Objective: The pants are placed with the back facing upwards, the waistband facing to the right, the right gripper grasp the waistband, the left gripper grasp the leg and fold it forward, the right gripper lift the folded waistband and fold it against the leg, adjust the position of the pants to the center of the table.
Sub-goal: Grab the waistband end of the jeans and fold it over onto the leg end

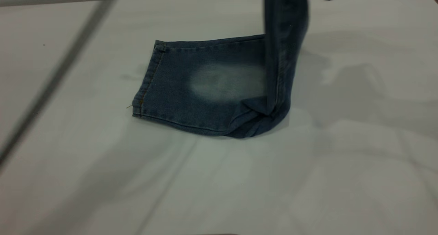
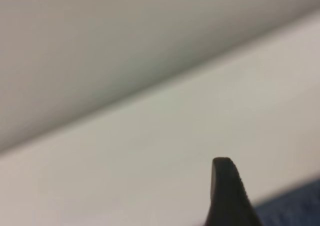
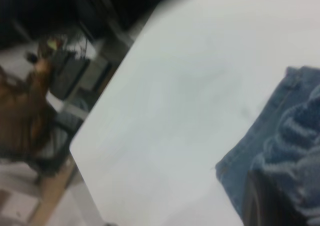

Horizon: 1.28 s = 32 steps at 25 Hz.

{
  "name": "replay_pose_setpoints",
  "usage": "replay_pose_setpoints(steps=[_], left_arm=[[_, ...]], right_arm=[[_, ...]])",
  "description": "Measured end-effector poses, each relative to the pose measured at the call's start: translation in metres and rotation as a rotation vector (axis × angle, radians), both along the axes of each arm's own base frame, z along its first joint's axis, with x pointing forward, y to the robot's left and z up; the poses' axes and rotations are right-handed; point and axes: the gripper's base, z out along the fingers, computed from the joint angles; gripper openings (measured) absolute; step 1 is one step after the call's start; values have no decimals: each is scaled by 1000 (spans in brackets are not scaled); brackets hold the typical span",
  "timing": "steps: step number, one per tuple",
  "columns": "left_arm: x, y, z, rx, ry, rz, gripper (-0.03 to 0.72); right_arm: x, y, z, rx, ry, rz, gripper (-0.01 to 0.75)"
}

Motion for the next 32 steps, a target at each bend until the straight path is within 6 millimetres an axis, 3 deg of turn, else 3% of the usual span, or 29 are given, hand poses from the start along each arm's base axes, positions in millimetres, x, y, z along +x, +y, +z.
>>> replay_pose_setpoints(steps=[7,12,16,23,32], left_arm=[[-35,28,88,-61,-212,14,392],[-52,39,115,-100,-276,24,392],[-53,40,115,-100,-275,24,392],[-54,40,107,-90,-257,19,391],[-53,40,107,-91,-256,17,391]], right_arm=[[-19,66,-16,-249,-81,97,44],[-17,83,-29,-451,-163,94,45],[-3,87,-42,-468,-131,66,48],[1,108,-79,-413,-24,129,84],[24,129,-72,-371,-21,78,295]])
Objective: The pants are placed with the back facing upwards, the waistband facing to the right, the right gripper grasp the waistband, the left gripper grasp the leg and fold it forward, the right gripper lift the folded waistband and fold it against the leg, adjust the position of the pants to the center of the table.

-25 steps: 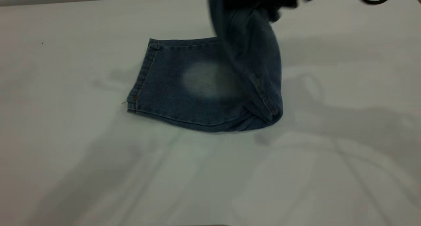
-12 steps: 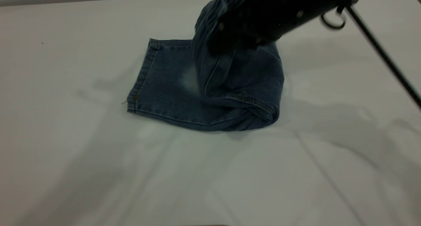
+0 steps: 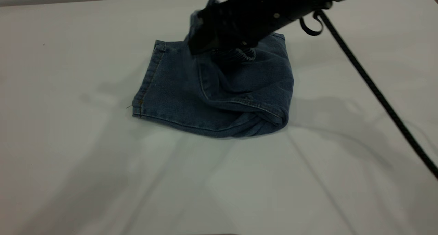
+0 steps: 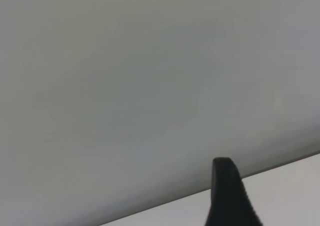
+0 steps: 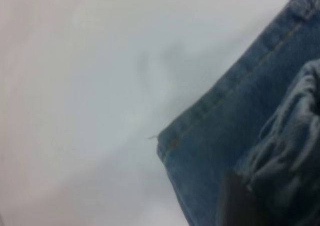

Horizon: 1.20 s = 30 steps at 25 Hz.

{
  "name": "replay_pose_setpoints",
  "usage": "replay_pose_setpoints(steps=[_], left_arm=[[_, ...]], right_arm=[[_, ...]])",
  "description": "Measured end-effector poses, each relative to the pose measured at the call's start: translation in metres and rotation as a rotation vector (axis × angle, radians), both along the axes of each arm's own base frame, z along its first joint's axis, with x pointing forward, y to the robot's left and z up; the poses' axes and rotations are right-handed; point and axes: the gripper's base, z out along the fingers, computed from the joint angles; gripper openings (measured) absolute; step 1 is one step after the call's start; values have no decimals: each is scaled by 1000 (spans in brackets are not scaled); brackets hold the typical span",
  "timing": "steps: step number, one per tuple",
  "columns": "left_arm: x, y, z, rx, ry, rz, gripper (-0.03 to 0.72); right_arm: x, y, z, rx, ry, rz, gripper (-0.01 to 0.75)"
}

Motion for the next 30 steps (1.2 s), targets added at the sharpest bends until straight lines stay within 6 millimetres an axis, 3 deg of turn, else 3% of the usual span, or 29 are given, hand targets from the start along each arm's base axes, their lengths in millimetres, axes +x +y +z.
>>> replay_pose_setpoints(steps=[6,9,18,27,30], left_arm=[[0,0,0,0,0,0,391],[0,0,0,0,0,0,391],[0,0,-6,11,16,1,391],[-1,1,-11,19,28,5,391],[-1,1,-11,19,28,4,391]], right_arm=[[-15,29,-1,-60,-23,34,506],[-22,38,-1,-58,-14,48,560],[-35,81,24,0,-76,218,573],[-18,67,21,-23,122,-62,556],[-18,68,24,-49,182,-72,536]])
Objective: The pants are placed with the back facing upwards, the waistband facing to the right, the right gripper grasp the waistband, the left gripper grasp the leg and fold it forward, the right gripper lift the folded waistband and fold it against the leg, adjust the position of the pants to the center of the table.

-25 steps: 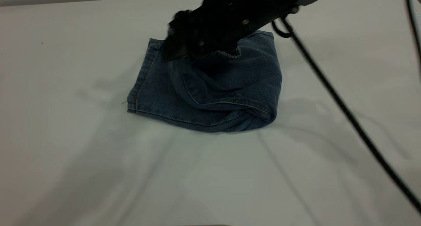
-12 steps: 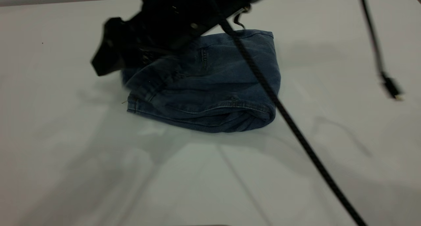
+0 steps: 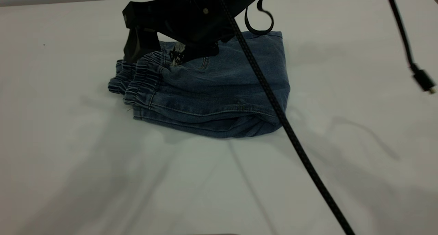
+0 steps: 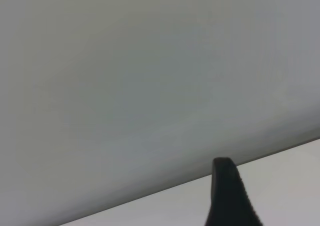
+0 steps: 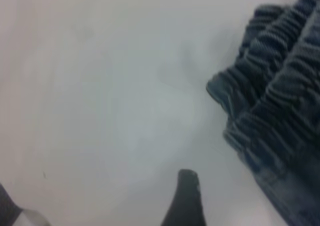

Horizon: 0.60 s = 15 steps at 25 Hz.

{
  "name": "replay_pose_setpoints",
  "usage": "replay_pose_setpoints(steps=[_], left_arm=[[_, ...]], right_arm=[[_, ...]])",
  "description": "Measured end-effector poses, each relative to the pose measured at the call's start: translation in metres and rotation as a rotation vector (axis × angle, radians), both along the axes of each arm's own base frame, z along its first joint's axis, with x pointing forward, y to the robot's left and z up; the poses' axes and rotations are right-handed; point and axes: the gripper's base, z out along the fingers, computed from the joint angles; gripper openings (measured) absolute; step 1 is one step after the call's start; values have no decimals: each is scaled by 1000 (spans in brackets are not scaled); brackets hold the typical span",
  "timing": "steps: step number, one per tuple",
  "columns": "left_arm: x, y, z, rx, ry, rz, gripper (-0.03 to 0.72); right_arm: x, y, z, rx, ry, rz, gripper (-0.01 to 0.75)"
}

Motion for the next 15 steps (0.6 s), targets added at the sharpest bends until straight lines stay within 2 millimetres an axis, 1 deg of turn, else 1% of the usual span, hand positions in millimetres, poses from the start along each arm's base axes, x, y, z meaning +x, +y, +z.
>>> replay_pose_setpoints(steps=[2,3,5,7,10,12,14,15], left_arm=[[0,0,0,0,0,-1,391],[0,0,0,0,0,-1,391],[0,0,0,0,0,-1,391],[0,0,0,0,0,-1,391],[-2,0,2,-6,-7,-9,391],[-4,1,6,-14,-19,-17,391],[-8,3,12,-24,-33,-18,391],[-9,4,14,-27,-39,-18,391]], right_arm=[[1,3,7,-11,53,4,531],[3,5,12,-32,66,27,531],[6,7,23,-77,125,16,530],[14,7,33,-157,140,-7,525],[29,7,39,-269,177,-94,516],[40,10,35,-311,220,-167,512],[50,16,33,-304,250,-223,511],[54,20,27,-302,279,-247,511]])
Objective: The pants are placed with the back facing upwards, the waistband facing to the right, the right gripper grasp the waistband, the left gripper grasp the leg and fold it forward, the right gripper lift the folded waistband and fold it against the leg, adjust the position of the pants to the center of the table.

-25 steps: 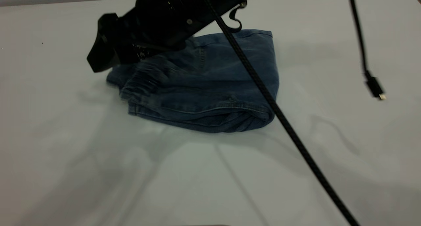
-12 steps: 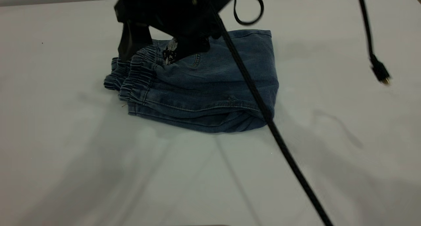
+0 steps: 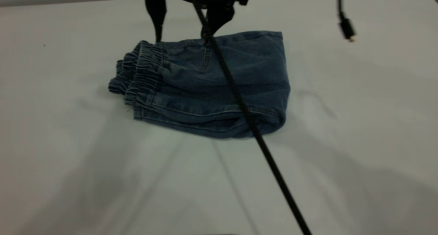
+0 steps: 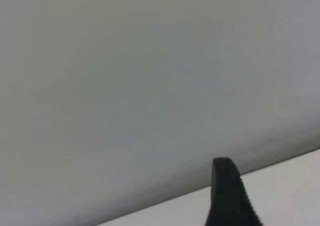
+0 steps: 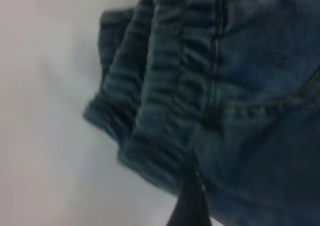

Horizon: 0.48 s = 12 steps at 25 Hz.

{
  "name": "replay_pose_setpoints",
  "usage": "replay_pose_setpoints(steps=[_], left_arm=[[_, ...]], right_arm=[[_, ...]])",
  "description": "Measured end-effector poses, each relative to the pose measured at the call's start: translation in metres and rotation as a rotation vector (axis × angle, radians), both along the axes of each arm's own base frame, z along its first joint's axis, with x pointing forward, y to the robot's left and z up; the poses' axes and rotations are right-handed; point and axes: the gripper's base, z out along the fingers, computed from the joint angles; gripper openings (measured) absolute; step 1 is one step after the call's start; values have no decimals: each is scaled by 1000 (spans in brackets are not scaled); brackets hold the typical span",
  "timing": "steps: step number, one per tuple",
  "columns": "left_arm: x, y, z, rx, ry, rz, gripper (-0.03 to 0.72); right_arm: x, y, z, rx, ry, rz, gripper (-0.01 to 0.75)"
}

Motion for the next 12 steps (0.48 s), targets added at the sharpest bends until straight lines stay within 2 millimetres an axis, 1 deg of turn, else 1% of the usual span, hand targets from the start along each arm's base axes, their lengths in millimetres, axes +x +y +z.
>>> replay_pose_setpoints(steps=[2,5,9,12], left_arm=[[-3,2,4,-7,-11,0,391],[-5,3,7,-12,-19,0,391],[-7,4,10,-16,-25,0,391],[-7,4,10,-17,-26,0,391]], right_arm=[[7,7,-8,15,34,-42,511],[13,12,-31,1,85,-90,511],[16,10,-61,-48,143,-199,506],[16,9,-75,-77,154,-229,494]])
